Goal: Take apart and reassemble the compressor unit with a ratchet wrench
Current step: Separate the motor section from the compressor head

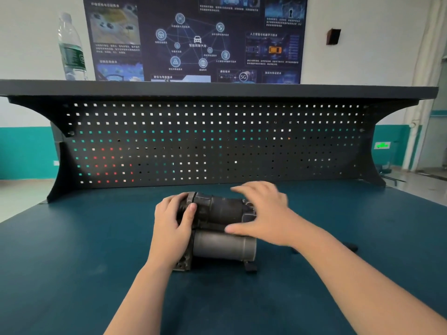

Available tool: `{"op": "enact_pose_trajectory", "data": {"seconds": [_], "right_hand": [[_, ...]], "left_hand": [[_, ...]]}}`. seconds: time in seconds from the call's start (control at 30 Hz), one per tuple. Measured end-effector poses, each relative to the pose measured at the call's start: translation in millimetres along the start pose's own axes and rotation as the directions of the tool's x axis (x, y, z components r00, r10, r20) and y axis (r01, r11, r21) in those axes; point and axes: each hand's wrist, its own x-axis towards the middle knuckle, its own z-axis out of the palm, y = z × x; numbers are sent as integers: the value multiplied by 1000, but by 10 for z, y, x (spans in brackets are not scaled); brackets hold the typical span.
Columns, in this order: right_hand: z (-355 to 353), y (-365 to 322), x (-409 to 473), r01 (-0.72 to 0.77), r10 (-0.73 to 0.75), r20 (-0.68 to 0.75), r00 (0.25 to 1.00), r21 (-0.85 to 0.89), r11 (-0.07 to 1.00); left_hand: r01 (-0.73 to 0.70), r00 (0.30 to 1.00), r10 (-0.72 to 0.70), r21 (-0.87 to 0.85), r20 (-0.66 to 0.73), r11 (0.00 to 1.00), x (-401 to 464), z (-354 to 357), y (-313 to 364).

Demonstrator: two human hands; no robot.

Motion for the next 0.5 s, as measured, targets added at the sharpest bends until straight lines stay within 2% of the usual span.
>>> {"op": "enact_pose_trajectory", "data": {"seconds": [0.07, 0.17, 0.27, 0.37, 0.5], "right_hand": [[36, -197, 254, 38, 5, 203, 979, -207, 978], [55, -236, 507, 13, 65, 312, 948, -243, 970], [-3, -79, 528, 24, 27, 303, 952, -162, 987], [-142, 229, 420, -55, 57, 254, 966, -16, 998], [-310, 754, 443, -204, 212, 5, 977, 296, 933]], "left_hand": [[-10, 1000, 9, 25, 10, 1000, -11, 10, -9], [-23, 1000, 23, 58, 1, 998, -24, 22, -15], [-31, 999, 33, 74, -29, 997, -25, 39, -11], [-11, 998, 15, 60, -63, 998, -27, 63, 7], [33, 995, -29, 36, -99, 999, -27, 115, 37]]}}
